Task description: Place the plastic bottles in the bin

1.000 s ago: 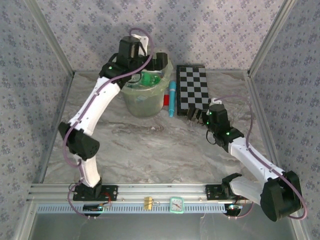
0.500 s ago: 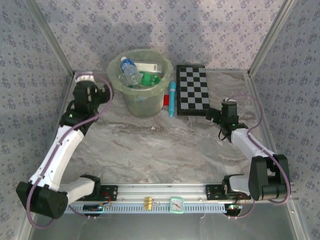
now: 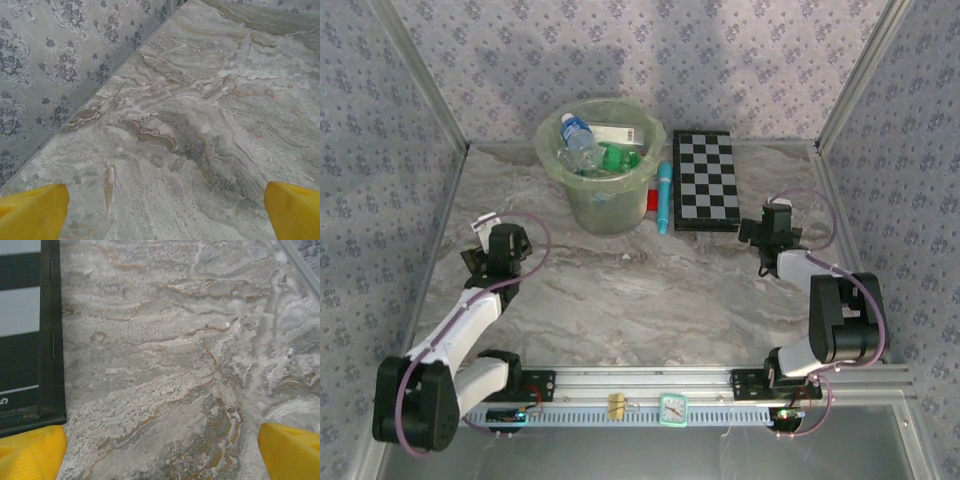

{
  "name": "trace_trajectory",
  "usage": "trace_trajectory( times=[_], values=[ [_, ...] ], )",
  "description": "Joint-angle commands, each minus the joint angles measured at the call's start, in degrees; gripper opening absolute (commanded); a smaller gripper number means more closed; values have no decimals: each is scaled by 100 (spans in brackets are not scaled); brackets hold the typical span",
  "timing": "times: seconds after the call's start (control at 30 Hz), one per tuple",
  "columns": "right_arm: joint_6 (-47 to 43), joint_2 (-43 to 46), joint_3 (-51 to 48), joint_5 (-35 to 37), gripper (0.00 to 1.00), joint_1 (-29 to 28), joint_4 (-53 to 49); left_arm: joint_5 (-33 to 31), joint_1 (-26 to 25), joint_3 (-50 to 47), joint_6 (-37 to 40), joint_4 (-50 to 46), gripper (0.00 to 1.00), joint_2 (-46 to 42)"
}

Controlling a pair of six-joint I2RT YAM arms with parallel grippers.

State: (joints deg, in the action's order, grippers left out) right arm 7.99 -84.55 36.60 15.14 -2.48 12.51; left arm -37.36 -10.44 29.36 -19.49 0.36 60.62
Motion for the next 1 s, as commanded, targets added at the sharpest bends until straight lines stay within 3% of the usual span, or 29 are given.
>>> trace_trajectory(
  times=[0.0, 0.2, 0.23, 0.3, 0.4, 0.47, 0.53, 0.57, 0.73, 0.77, 0.8, 0.87, 0.93, 0.97],
  values=[
    [-404, -99, -99, -179, 100, 25, 687, -332, 33, -1, 317, 965, 100, 490],
    [-493, -106, -519, 181, 100, 147, 1776, -288, 32, -30, 817, 1892, 100, 1312],
    [-729, -249, -690, 139, 100, 175, 2302, -237, 33, -80, 937, 2139, 100, 1396],
    [-609, -165, -697, 188, 100, 114, 2070, -81, 33, -250, 1214, 2797, 100, 1574],
    [-761, -96, -1032, 69, 100, 111, 2626, 190, 42, -471, 1745, 3855, 100, 1974],
    [-671, -68, -1345, -334, 100, 292, 3093, 420, 64, -448, 2002, 4101, 100, 2145],
    [-717, -381, -1686, -165, 100, 289, 4136, 777, 134, -547, 2069, 4474, 100, 2359],
    [-728, -344, -1615, 46, 100, 209, 3907, 978, 182, -668, 2145, 4930, 100, 2503],
    [-735, -294, -1573, 108, 100, 173, 3763, 2038, 679, -921, 1773, 5017, 100, 2427],
    [-737, -294, -1571, 117, 100, 172, 3765, 2202, 815, -1025, 1700, 5577, 100, 2718],
    [-737, -290, -1562, 119, 100, 171, 3748, 2139, 820, -1068, 1752, 5986, 100, 2949],
    [-736, -290, -1570, 113, 100, 172, 3760, 2182, 782, -909, 1703, 5125, 100, 2597],
    [-741, -290, -1576, 113, 100, 161, 3769, 1963, 686, -971, 1823, 5621, 100, 2841],
    [-745, -290, -1577, 119, 100, 165, 3767, 1885, 631, -886, 1811, 5212, 100, 2710]
  ],
)
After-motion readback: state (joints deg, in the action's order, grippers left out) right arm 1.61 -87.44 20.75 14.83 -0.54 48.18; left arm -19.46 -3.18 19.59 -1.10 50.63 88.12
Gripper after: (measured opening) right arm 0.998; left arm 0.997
